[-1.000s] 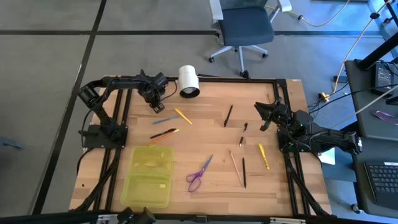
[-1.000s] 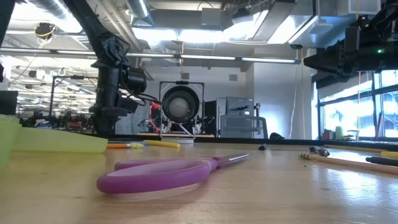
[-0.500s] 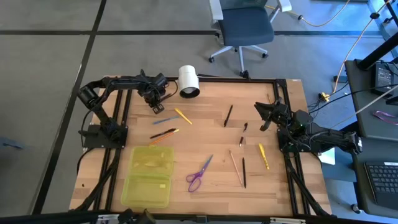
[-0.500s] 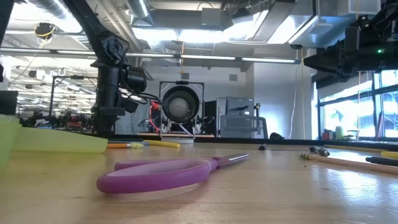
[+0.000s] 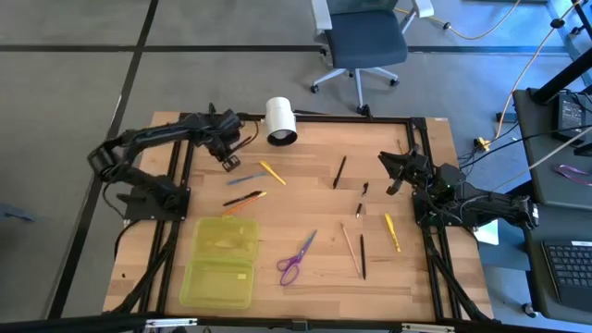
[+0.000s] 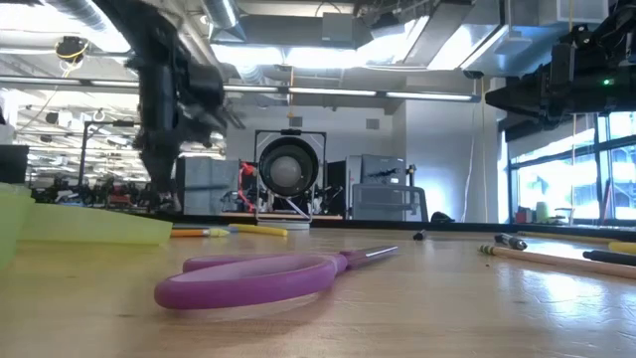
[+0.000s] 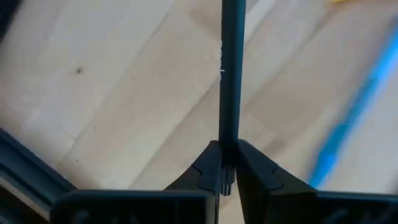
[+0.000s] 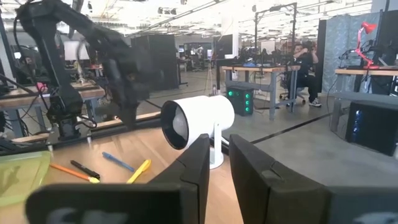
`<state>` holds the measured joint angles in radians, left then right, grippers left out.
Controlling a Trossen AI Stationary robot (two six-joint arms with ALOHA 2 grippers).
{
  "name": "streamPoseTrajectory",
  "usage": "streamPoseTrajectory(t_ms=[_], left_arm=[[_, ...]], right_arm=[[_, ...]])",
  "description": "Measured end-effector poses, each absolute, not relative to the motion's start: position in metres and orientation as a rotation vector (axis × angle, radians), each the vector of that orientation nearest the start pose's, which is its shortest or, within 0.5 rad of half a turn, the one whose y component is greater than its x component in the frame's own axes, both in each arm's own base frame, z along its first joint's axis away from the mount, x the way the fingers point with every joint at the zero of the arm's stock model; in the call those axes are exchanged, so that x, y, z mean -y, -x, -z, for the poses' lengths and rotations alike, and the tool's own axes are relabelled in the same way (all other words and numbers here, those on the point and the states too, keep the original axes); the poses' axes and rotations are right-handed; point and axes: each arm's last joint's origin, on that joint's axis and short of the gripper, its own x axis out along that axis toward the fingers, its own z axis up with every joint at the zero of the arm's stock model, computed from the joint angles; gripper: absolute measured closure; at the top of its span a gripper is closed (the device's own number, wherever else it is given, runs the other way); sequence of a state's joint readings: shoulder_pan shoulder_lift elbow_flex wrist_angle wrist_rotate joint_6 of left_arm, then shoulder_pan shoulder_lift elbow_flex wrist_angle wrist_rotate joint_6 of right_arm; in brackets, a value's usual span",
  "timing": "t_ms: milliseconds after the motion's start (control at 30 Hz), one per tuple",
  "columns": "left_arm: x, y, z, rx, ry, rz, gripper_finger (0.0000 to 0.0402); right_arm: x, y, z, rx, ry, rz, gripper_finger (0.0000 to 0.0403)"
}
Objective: Pick & place school supplies into a supply box
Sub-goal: Put the black pen into the yellow supply box
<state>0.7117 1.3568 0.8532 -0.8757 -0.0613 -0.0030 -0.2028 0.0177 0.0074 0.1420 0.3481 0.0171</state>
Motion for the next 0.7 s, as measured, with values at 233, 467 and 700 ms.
streamPoseTrajectory(t_ms=[233,467,700], left_arm=[[-0.109,-0.164,-0.236,-1.218,0.388,-0.547,0.0381],[-0.067,-0.163,-0.256,-1.150,0.216,-0.345,0.0381],[-0.026,-0.176,-0.255,-1.169,-0.048,0.009,0.0380]], right_arm=[[0.029,-0.092,-0.179,0.144,-0.028,0.549,0.0336],[0.029,-0.092,-0.179,0.150,-0.031,0.548,0.0336],[0.029,-0.092,-0.179,0.150,-0.031,0.548,0.0336]])
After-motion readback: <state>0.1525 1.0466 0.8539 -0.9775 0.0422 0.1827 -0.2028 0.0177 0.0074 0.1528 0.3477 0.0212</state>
